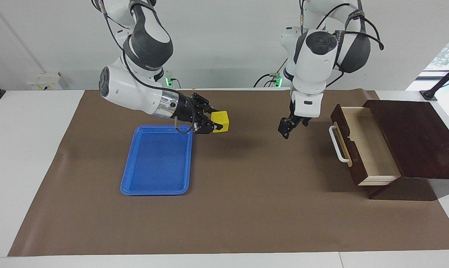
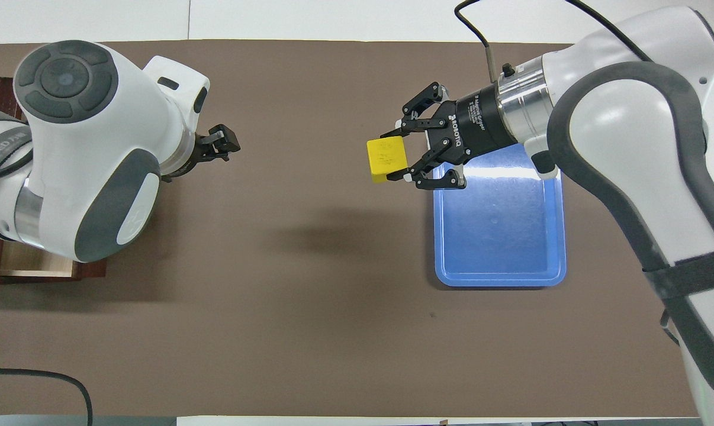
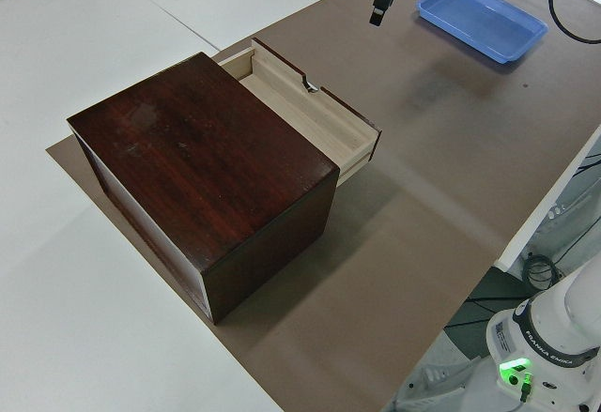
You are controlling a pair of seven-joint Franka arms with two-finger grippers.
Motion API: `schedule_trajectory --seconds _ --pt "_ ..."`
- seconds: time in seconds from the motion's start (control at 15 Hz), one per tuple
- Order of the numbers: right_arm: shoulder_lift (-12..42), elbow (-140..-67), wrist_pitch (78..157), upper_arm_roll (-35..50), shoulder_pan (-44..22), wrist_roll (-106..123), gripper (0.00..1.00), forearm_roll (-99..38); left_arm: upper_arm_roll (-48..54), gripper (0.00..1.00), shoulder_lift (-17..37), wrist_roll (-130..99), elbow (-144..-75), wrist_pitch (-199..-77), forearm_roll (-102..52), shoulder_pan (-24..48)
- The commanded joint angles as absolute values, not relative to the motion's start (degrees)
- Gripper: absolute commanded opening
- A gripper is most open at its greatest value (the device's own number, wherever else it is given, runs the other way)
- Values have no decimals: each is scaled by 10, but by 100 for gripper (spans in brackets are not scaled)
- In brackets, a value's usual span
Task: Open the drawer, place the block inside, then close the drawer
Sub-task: 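Hold the block up while the left gripper moves toward the block, then grasp the block with the left gripper and open the right gripper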
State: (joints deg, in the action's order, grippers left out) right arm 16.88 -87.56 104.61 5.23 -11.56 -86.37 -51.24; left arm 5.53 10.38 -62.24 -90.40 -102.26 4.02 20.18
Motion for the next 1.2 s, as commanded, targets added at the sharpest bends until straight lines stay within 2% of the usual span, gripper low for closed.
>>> schedule_trajectory --seconds 0.0,0.27,0.73,1.13 --pt "163 -893 1090 54 -141 -882 0 -546 48 100 158 -787 -798 -976 3 227" --pt "156 -910 1130 54 -161 -883 0 -572 47 100 197 -1032 -717 -958 -20 244" --pt "156 -912 1132 54 -166 -883 0 -588 43 100 201 -1230 -714 -932 -16 278" --pt "156 -914 1155 54 -188 -893 0 -590 41 100 201 -1273 -713 -912 -15 308"
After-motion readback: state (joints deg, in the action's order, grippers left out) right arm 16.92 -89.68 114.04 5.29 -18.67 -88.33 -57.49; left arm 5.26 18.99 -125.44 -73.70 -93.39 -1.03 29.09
